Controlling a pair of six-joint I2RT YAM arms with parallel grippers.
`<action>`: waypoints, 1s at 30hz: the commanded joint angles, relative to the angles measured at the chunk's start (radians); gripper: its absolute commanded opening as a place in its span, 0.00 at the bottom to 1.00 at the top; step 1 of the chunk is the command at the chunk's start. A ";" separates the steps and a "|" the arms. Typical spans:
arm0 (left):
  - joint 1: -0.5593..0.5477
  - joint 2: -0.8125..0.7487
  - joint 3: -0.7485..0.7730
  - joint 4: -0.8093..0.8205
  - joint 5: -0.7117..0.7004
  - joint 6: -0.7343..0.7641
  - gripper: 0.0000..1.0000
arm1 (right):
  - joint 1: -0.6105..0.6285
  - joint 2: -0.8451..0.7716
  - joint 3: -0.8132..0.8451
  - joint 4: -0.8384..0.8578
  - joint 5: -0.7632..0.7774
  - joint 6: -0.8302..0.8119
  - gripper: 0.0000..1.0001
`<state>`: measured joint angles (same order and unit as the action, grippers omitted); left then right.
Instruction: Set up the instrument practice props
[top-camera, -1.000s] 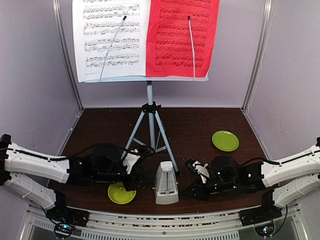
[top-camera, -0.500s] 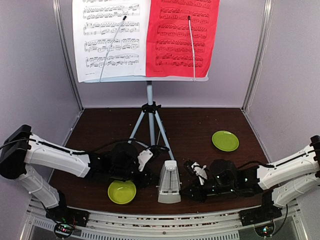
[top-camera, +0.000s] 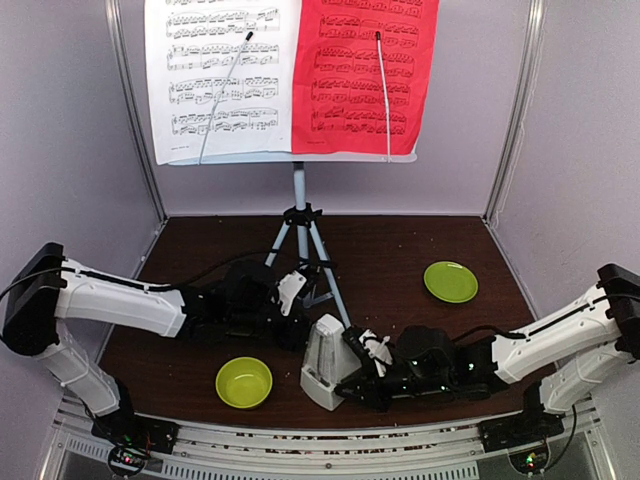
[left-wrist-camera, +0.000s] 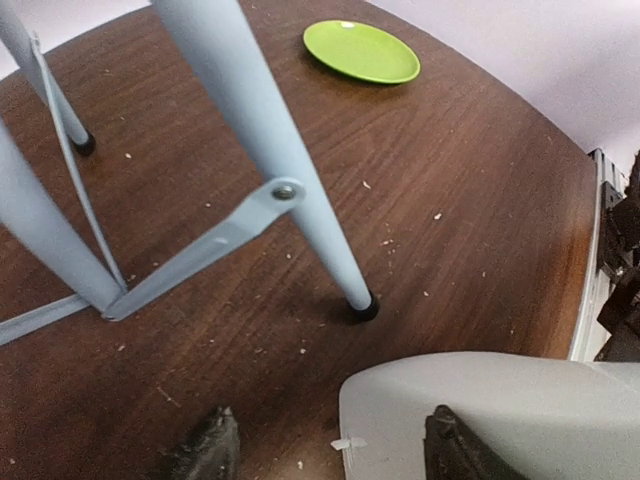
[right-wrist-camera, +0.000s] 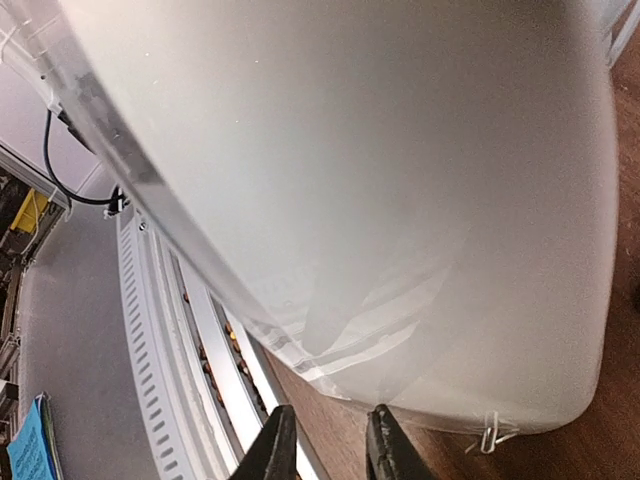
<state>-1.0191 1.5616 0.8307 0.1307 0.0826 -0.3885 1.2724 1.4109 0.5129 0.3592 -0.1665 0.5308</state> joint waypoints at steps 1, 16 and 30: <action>-0.007 -0.145 -0.044 0.003 -0.084 -0.004 0.71 | 0.011 0.034 0.058 0.072 0.030 0.001 0.26; -0.119 -0.467 -0.089 -0.189 -0.183 0.011 0.98 | -0.040 -0.360 0.136 -0.388 0.089 -0.053 0.43; -0.297 -0.254 0.036 -0.175 -0.363 -0.134 0.88 | -0.211 -0.231 0.389 -0.480 -0.028 0.093 0.58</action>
<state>-1.3106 1.2507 0.8074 -0.0780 -0.2371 -0.5091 1.0637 1.1320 0.8539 -0.1020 -0.1261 0.5819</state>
